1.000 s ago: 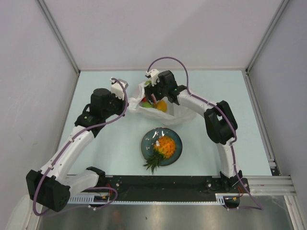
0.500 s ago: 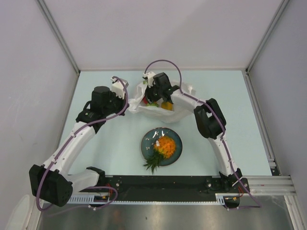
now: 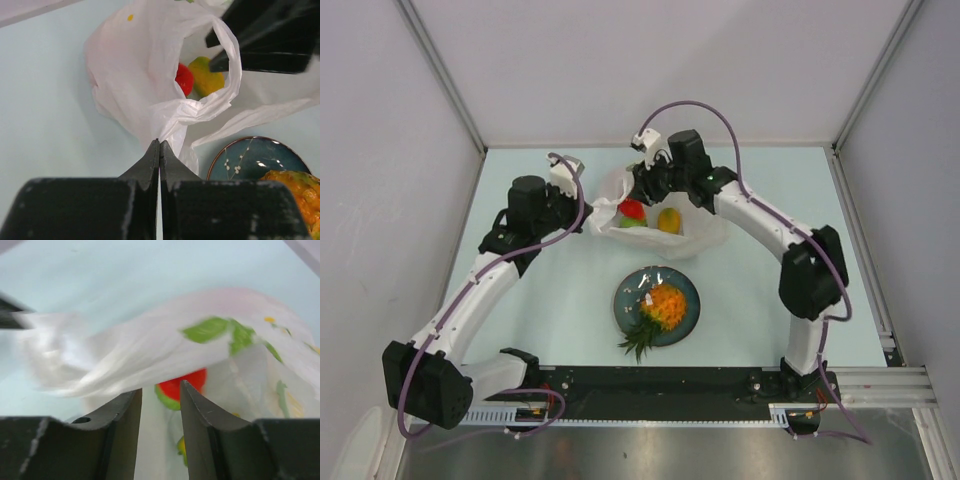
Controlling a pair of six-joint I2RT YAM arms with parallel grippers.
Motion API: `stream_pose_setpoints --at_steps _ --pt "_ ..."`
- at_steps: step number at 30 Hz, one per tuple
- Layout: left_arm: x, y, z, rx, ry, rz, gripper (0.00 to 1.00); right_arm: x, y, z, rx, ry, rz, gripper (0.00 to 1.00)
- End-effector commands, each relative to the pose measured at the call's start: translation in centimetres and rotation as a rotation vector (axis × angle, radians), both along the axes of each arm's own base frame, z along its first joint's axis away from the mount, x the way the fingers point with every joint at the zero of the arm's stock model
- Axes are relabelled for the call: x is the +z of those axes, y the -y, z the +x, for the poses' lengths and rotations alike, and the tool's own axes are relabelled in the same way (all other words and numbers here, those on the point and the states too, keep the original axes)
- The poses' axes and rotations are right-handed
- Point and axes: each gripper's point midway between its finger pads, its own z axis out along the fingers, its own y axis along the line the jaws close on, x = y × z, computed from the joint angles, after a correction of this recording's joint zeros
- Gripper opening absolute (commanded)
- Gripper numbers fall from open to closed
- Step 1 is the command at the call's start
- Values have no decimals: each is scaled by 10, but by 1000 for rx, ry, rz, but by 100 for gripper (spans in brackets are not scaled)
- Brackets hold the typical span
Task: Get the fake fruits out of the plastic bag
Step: Adjust the plastic bag at the center of the board.
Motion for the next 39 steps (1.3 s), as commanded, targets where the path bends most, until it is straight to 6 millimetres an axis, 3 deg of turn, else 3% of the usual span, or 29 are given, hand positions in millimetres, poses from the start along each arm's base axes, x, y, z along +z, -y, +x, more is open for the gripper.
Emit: stream_pose_setpoints --at_steps 1,2,3,6,9,11,15,19,20,23,24,26,27,29,32,37,39 --pt "22 6 4 -13 66 -71 0 35 4 -53 160 46 21 40" --pt "21 6 4 -11 61 -72 0 26 9 -61 167 22 1 40" --pt "23 7 3 -15 65 -75 0 39 14 -71 181 41 8 39" --pt "23 8 3 -18 66 -81 0 43 31 -91 208 60 -20 37" --pt "24 8 3 -17 69 -91 0 41 41 -98 177 82 -46 40" --pt "26 10 1 -27 67 -98 0 42 41 -90 124 74 -35 41" --pt "24 10 -3 -26 54 -107 0 29 48 -44 -72 120 -72 43" --pt "12 8 -15 -38 34 -101 0 4 45 -7 -178 131 -113 46" --pt "7 5 -16 -28 31 -92 0 -16 45 0 -195 112 -149 46" --pt "-11 -3 -22 -6 12 -59 0 -57 40 -18 -170 56 -238 44" --pt "-16 -3 -25 -7 8 -53 0 -64 28 -36 -132 46 -249 44" --pt "-24 -6 -27 -3 2 -40 0 -80 25 -65 -81 32 -285 45" --pt "-26 -6 -28 -1 1 -41 0 -83 17 -77 -53 39 -291 46" --pt "-28 -7 -30 -2 1 -39 0 -79 15 -80 -56 59 -283 47" --pt "-32 -7 -31 -6 -8 -38 0 -61 18 -55 -126 143 -262 50" --pt "-39 -7 -31 -7 -30 -43 0 -61 39 -6 -236 168 -281 61" --pt "-40 -6 -31 -10 -35 -45 0 -62 43 4 -248 176 -293 63"
